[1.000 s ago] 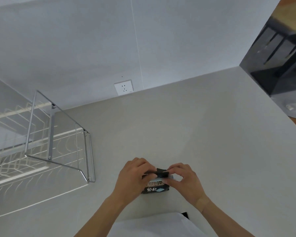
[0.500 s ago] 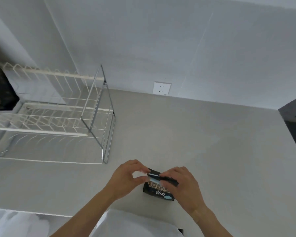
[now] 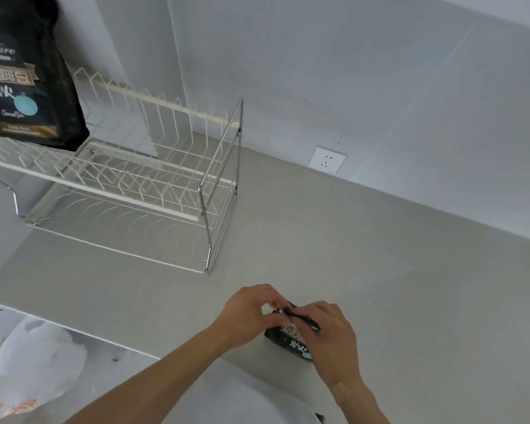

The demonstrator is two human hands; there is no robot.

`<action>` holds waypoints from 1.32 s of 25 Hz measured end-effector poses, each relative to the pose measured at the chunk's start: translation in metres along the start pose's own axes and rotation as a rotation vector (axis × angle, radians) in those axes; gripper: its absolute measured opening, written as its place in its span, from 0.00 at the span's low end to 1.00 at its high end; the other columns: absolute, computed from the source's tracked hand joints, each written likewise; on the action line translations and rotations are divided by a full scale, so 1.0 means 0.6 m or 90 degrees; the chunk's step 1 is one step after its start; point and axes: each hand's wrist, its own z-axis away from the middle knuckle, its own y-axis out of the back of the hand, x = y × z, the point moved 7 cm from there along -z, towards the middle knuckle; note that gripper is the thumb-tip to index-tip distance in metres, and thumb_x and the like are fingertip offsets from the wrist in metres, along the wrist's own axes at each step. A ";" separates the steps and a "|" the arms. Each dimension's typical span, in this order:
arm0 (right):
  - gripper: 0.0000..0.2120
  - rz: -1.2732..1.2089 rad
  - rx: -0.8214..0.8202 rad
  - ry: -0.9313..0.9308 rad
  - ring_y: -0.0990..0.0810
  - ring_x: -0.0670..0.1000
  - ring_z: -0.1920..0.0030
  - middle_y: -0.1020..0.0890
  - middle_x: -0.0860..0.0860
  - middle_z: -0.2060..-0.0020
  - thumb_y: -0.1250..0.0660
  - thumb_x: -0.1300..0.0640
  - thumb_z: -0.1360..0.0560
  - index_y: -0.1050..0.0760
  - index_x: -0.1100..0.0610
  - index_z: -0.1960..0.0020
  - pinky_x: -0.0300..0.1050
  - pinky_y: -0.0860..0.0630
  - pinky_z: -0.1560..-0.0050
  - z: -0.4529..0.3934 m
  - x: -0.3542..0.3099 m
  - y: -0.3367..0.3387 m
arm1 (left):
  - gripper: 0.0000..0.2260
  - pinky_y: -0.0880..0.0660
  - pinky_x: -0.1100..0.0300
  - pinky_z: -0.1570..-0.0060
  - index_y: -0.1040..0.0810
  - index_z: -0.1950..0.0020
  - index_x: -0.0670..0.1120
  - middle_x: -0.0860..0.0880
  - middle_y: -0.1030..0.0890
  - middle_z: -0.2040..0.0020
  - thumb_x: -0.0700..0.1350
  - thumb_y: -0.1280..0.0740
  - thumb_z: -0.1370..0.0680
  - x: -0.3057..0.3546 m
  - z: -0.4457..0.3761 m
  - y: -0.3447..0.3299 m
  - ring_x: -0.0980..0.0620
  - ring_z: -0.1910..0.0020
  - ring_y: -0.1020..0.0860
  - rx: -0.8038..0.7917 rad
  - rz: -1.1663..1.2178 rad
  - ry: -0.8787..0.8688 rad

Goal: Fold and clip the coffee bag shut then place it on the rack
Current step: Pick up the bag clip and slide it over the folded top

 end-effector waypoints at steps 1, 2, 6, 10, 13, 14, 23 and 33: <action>0.04 0.003 0.002 0.001 0.23 0.43 0.54 0.19 0.36 0.60 0.27 0.52 0.29 0.18 0.42 0.56 0.42 0.24 0.58 0.003 0.000 -0.001 | 0.07 0.25 0.62 0.54 0.18 0.55 0.58 0.60 0.19 0.58 0.51 0.24 0.31 -0.003 0.000 -0.002 0.59 0.55 0.20 0.004 0.010 0.010; 0.05 0.009 0.006 0.003 0.23 0.43 0.54 0.19 0.36 0.60 0.28 0.53 0.29 0.18 0.42 0.56 0.42 0.24 0.58 0.005 -0.001 -0.002 | 0.07 0.27 0.64 0.54 0.18 0.55 0.58 0.60 0.18 0.58 0.51 0.24 0.31 -0.005 0.000 -0.004 0.59 0.55 0.20 0.007 0.016 0.020; 0.07 0.026 0.037 0.001 0.21 0.43 0.56 0.17 0.36 0.58 0.28 0.56 0.28 0.18 0.43 0.55 0.43 0.24 0.56 0.010 0.000 0.001 | 0.05 0.26 0.62 0.53 0.18 0.57 0.58 0.60 0.17 0.58 0.51 0.25 0.31 -0.012 0.003 -0.011 0.60 0.56 0.19 0.019 0.030 0.048; 0.05 0.061 0.061 0.023 0.19 0.46 0.59 0.15 0.39 0.58 0.31 0.54 0.27 0.18 0.45 0.55 0.44 0.24 0.59 0.016 -0.004 0.002 | 0.05 0.27 0.64 0.53 0.18 0.55 0.56 0.58 0.16 0.58 0.51 0.26 0.30 -0.013 0.008 -0.013 0.59 0.56 0.19 0.016 0.038 0.044; 0.08 0.072 0.084 0.043 0.18 0.47 0.60 0.14 0.41 0.58 0.35 0.51 0.27 0.17 0.47 0.56 0.46 0.22 0.61 0.018 -0.007 0.002 | 0.05 0.26 0.65 0.54 0.18 0.55 0.56 0.58 0.16 0.57 0.49 0.26 0.29 -0.013 0.015 -0.014 0.58 0.55 0.19 0.019 0.050 0.030; 0.09 0.077 0.090 0.052 0.18 0.47 0.60 0.14 0.41 0.58 0.37 0.50 0.27 0.17 0.47 0.56 0.46 0.22 0.62 0.021 -0.008 0.001 | 0.04 0.25 0.65 0.55 0.18 0.54 0.55 0.58 0.16 0.57 0.49 0.26 0.29 -0.013 0.017 -0.015 0.58 0.55 0.19 0.021 0.056 0.027; 0.14 0.119 0.163 0.076 0.25 0.45 0.55 0.13 0.43 0.61 0.42 0.51 0.26 0.17 0.49 0.57 0.34 0.33 0.62 0.030 -0.011 -0.009 | 0.08 0.27 0.72 0.61 0.18 0.57 0.55 0.55 0.15 0.57 0.42 0.25 0.30 -0.040 0.028 -0.024 0.60 0.55 0.18 0.066 0.133 0.105; 0.06 0.126 0.009 0.066 0.24 0.42 0.58 0.17 0.37 0.61 0.26 0.50 0.30 0.19 0.42 0.54 0.39 0.26 0.60 0.010 -0.011 -0.012 | 0.06 0.26 0.59 0.52 0.17 0.53 0.55 0.58 0.20 0.52 0.53 0.27 0.28 -0.001 0.012 -0.007 0.61 0.49 0.27 0.013 -0.178 -0.048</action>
